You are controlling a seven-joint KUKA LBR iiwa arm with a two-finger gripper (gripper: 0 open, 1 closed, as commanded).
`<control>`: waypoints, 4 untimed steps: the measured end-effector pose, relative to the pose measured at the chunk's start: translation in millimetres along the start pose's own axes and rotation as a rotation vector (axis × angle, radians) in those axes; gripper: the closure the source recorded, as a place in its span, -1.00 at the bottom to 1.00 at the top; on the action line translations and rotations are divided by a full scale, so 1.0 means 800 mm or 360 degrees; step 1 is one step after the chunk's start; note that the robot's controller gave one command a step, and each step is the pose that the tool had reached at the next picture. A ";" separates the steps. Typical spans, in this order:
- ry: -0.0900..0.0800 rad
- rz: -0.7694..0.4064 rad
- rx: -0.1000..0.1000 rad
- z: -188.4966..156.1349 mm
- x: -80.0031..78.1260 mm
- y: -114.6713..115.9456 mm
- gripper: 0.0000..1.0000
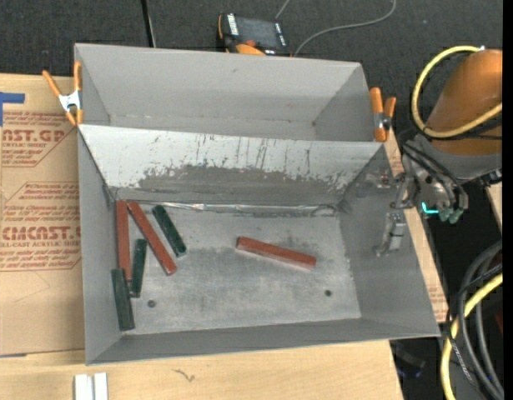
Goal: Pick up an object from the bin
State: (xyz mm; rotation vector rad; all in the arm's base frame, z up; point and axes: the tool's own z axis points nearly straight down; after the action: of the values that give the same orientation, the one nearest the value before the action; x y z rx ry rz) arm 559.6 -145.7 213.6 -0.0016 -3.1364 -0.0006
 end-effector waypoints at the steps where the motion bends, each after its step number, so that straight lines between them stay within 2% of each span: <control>1: 0.0002 -0.0107 -0.0004 0.155 0.016 0.073 -1.00; 2: -0.0012 -0.0288 0.0002 0.181 -0.031 0.070 -1.00; 3: -0.0007 -0.0168 -0.0005 0.180 0.002 0.135 -1.00; 4: -0.0012 -0.0165 0.0000 0.179 0.000 0.131 1.00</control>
Offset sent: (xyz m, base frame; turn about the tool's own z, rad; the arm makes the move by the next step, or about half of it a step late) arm -0.0111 0.0556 -0.1187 -0.0642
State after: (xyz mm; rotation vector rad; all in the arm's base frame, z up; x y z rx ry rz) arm 558.8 -40.7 70.4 0.1610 -3.1401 -0.0009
